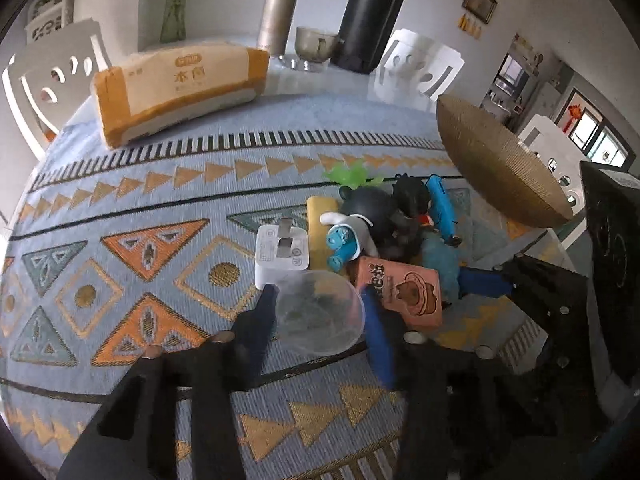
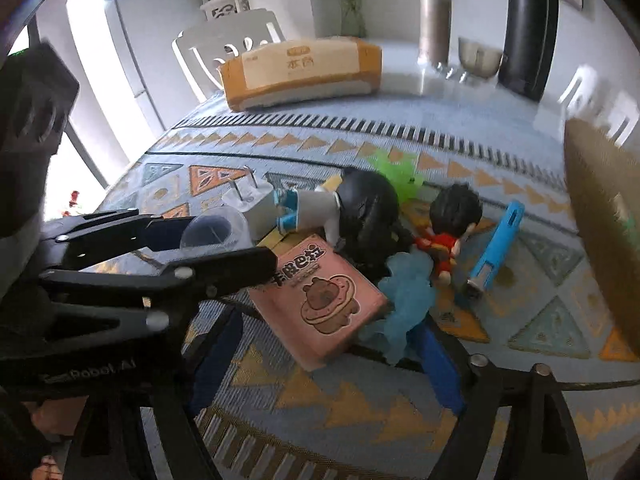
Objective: Organize rigid objects
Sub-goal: 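Grasp the clear plastic cup with left tool while right tool grasps pink printed box, then lift the clear cup with left tool while right tool lifts the pink box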
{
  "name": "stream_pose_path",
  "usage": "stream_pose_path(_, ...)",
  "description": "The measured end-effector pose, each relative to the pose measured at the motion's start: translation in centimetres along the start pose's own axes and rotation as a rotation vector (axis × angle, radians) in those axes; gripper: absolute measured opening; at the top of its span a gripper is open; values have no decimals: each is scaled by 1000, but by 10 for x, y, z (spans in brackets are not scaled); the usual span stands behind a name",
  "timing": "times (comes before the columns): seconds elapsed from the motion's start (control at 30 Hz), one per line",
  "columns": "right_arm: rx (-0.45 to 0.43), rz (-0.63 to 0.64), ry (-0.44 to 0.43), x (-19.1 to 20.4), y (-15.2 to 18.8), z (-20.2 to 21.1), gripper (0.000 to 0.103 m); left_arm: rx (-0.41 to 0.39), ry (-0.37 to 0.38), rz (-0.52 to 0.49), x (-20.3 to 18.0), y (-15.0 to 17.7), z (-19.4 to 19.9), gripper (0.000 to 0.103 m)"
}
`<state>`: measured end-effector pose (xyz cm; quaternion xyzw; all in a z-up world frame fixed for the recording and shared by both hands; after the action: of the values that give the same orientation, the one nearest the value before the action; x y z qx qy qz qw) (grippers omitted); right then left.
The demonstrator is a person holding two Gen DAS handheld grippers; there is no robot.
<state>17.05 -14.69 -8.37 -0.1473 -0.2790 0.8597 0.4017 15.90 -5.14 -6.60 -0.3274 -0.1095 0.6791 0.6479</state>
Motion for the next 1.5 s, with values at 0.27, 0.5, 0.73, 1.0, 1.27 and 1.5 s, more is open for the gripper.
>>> stream_pose_path(0.27,-16,-100,-94,2,21,17,54,-72,-1,18,17,17,50,38)
stream_pose_path(0.5,4,-78,-104,52,54,46,56,-105,11,74,40,40,64,38)
stream_pose_path(0.73,-2,-53,-142,58,69,56,75,-140,111,159,59,39,71,38)
stream_pose_path(1.0,-60,-224,-178,10,60,64,75,-139,87,131,53,41,68,38)
stream_pose_path(1.27,-144,13,-141,73,60,89,75,-157,39,49,40,45,70,38)
stream_pose_path(1.5,-101,134,-108,91,44,70,75,-151,44,66,43,44,69,38)
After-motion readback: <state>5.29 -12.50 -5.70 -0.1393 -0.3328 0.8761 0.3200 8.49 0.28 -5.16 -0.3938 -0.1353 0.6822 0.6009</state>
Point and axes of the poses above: each gripper's, at about its wrist camera, not at the fingertips, and z roughly against the way its jaws point, x to its left, y to its underside, the point moved 4 cm from there along -z, roughly the way its jaws point, and after that the axes turned 9 degrees about z, right-handed, at the moved point
